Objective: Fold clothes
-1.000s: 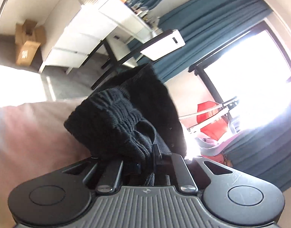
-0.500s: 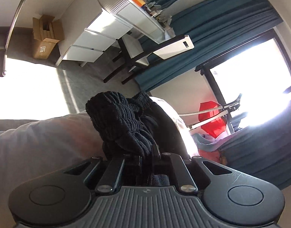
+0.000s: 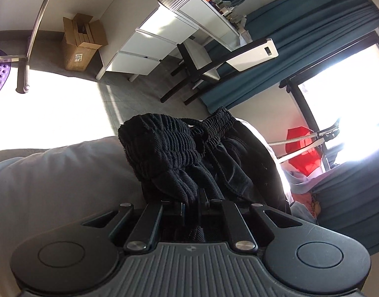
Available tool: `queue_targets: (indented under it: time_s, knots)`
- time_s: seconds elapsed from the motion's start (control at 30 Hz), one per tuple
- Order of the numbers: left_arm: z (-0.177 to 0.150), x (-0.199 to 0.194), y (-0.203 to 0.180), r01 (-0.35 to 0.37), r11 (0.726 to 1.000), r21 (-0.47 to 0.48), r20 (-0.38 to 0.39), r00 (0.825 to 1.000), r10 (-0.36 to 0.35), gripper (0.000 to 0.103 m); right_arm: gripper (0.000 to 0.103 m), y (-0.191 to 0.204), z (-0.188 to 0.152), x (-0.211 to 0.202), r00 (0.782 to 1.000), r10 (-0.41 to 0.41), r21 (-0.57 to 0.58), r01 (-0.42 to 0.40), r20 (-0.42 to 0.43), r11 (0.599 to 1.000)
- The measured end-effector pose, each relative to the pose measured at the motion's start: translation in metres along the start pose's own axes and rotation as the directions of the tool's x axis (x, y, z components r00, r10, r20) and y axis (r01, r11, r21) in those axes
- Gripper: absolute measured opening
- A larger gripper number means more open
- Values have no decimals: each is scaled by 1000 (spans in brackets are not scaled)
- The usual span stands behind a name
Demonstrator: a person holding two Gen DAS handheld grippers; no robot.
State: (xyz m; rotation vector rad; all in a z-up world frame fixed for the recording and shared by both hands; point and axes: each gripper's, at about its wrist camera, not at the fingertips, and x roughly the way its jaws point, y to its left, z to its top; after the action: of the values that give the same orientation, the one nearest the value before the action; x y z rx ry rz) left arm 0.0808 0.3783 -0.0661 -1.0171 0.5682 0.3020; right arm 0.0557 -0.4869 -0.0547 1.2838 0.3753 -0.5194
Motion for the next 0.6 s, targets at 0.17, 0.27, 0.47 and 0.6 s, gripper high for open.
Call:
queue_targets:
  time_s: [0.17,0.27,0.47,0.6]
  knots:
    - [7,-12,-11,41,999,-2,-7,999,-42,9,8,89,10,8,980,197,-77,-197,-6,977]
    - [9,-21,-13,73,997,-4,-11,997,-73,9,8,138,21,-13,937,349,-156,-341,25,927]
    - [7,-27,8,93,995,-22,-28,995,-94,9,7,97,41,-64,925,367,-220,-340,94,914]
    - [-1,-15,32,56,998,-38,-63,996,-58,9,7,-1,34,-46,989,143,-199,-133,33,971]
